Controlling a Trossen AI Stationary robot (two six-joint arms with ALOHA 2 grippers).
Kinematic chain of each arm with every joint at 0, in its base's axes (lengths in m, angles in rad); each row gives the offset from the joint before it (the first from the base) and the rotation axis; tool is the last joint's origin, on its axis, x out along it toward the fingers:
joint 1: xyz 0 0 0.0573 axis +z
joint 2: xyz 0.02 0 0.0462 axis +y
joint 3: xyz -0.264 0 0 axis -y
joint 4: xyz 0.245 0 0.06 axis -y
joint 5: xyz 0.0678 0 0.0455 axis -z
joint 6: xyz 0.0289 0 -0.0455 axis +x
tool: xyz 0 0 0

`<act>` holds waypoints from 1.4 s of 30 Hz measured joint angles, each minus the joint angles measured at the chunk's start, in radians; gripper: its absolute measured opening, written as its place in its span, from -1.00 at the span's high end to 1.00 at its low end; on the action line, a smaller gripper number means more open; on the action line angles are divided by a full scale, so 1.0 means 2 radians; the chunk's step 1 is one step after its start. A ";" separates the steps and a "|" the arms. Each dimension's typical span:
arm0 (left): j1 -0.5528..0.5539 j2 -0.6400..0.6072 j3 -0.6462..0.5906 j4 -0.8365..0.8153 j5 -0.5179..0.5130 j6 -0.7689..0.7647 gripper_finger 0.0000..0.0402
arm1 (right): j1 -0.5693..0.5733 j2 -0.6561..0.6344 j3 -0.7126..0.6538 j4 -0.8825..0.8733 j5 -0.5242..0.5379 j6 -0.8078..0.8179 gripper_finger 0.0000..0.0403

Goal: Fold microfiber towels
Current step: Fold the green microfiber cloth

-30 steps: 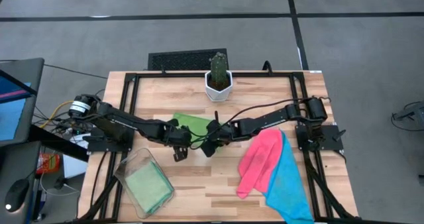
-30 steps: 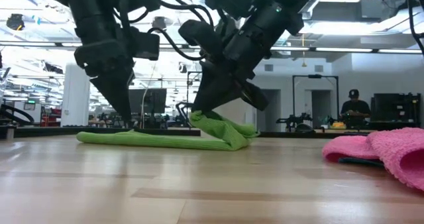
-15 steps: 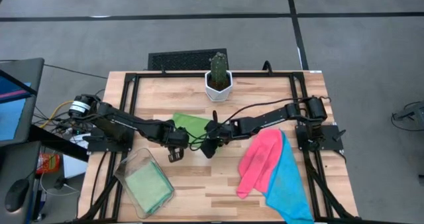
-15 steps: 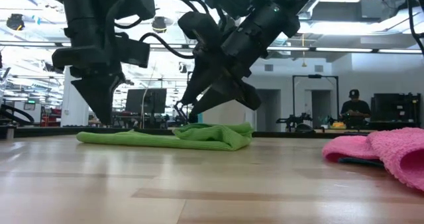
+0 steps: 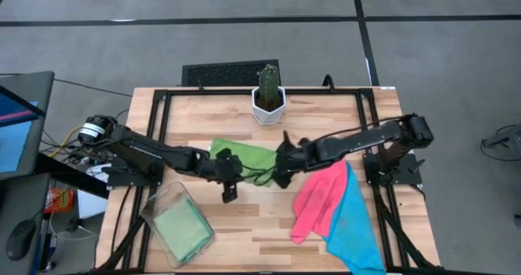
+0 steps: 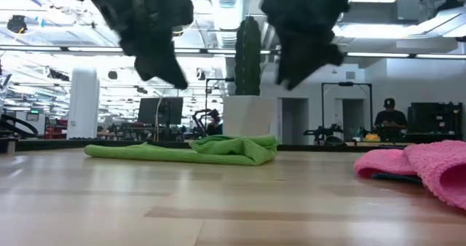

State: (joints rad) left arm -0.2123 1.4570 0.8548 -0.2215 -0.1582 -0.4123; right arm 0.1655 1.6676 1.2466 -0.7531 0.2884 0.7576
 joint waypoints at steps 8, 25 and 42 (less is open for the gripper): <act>0.006 0.009 -0.005 -0.024 -0.036 -0.015 1.00 | -0.029 0.025 -0.045 -0.027 -0.013 0.066 0.11; 0.005 0.009 -0.005 -0.040 -0.042 -0.020 1.00 | -0.080 0.093 -0.023 0.205 -0.067 -0.013 0.17; -0.033 0.008 -0.005 -0.091 -0.042 -0.023 1.00 | -0.069 0.057 -0.002 0.059 -0.057 -0.144 0.18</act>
State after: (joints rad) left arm -0.2786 1.4734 0.8455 -0.4045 -0.2417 -0.4580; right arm 0.0277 1.7815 1.2423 -0.6355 0.1735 0.4704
